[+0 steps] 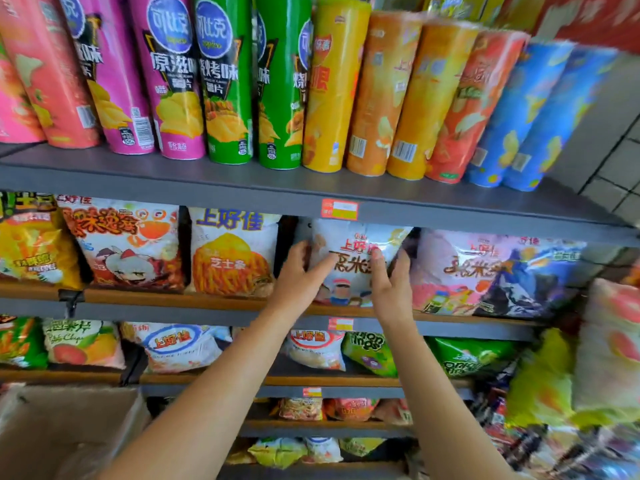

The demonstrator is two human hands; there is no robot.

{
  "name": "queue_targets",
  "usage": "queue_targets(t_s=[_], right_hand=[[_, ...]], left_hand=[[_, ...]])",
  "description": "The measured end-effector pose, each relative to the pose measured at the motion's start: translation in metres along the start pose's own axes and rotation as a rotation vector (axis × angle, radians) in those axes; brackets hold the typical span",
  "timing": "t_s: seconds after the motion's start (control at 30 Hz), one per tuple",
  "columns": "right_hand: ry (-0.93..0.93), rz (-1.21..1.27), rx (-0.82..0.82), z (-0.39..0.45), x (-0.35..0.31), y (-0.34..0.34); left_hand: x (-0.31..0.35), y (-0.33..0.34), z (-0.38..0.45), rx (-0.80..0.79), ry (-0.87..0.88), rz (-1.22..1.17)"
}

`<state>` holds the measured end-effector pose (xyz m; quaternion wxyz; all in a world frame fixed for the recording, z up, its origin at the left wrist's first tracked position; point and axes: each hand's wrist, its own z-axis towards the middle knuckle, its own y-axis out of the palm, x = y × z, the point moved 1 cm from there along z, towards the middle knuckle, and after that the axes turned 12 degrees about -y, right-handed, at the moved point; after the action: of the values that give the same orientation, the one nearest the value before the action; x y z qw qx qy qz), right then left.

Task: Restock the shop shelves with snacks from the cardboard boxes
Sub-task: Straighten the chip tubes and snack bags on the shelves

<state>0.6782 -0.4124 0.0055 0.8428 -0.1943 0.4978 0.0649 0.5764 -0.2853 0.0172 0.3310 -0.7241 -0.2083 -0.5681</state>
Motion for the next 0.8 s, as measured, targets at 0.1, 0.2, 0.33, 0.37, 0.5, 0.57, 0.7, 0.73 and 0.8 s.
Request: queue_targets(t_s=[0.1,0.2,0.33,0.37,0.5,0.57,0.7,0.73,0.8], right_hand=[[-0.016,0.132,-0.076,0.012,0.011,-0.006],[-0.005,0.244,-0.09,0.022,0.024,-0.008],[-0.063,0.337,-0.173,0.027,0.029,-0.002],[-0.072,0.347,-0.201,0.028,0.029,0.001],[-0.074,0.268,-0.237,0.033,0.027,0.01],[-0.074,0.218,-0.232,0.034,0.03,0.013],[-0.077,0.209,-0.205,0.032,0.037,0.019],[-0.078,0.202,-0.197,0.032,0.039,0.021],[-0.082,0.181,-0.193,0.031,0.037,0.023]], left_hand=[[-0.006,0.016,0.013,0.035,-0.086,-0.033],[-0.003,0.03,0.007,0.05,-0.066,-0.065],[-0.001,0.037,-0.001,0.152,-0.037,-0.141],[-0.002,0.037,-0.001,0.176,-0.044,-0.17],[-0.005,0.034,0.006,0.236,-0.065,-0.212],[-0.004,0.034,0.008,0.253,-0.091,-0.219],[0.001,0.036,0.01,0.27,-0.108,-0.228],[0.002,0.036,0.011,0.271,-0.117,-0.23],[0.003,0.036,0.013,0.277,-0.138,-0.251]])
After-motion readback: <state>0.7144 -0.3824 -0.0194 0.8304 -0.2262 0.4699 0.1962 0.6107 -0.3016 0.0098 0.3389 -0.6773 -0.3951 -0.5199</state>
